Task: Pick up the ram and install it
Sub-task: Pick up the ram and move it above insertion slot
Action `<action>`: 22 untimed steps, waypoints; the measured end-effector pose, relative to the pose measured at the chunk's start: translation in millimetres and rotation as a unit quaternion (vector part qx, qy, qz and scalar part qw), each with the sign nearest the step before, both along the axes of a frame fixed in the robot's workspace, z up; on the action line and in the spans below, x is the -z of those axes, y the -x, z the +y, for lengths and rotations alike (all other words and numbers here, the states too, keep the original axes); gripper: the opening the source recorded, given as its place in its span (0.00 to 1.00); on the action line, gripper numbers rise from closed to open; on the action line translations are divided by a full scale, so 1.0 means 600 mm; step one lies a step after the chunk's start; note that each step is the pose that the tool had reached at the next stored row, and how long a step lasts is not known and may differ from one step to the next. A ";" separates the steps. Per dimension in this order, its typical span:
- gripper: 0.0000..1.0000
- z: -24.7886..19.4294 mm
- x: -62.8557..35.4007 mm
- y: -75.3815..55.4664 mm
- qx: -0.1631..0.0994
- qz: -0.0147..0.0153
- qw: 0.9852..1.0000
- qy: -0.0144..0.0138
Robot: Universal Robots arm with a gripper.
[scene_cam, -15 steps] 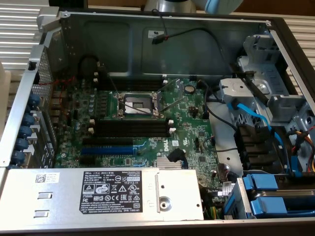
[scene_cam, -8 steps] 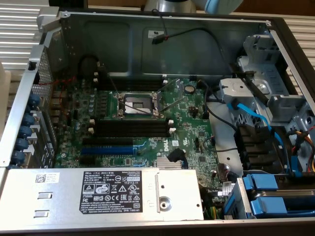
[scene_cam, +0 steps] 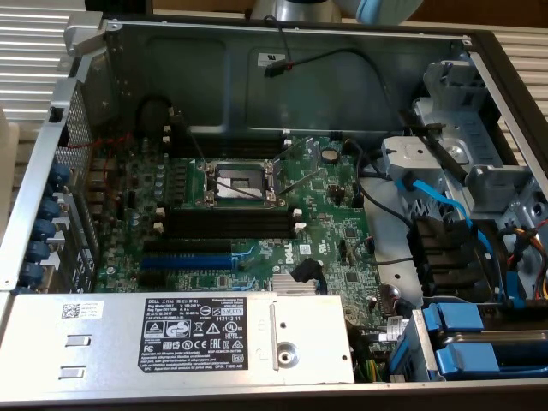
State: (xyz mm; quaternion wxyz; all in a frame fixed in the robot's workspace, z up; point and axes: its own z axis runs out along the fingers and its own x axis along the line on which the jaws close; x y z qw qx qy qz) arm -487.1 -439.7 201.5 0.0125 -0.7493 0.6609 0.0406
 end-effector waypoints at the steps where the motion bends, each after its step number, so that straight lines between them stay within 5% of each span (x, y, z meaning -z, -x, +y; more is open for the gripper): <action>1: 0.33 0.0000 0.000 0.000 0.000 0.000 1.000 0.000; 8: 0.31 0.0000 0.000 0.000 0.000 0.000 1.000 0.000; 9: 0.18 0.0000 0.000 0.000 0.000 0.000 1.000 0.000; 11: 0.12 0.0000 0.000 0.000 0.000 0.000 1.000 0.000; 22: 0.12 0.0000 0.000 0.000 0.000 0.000 1.000 0.000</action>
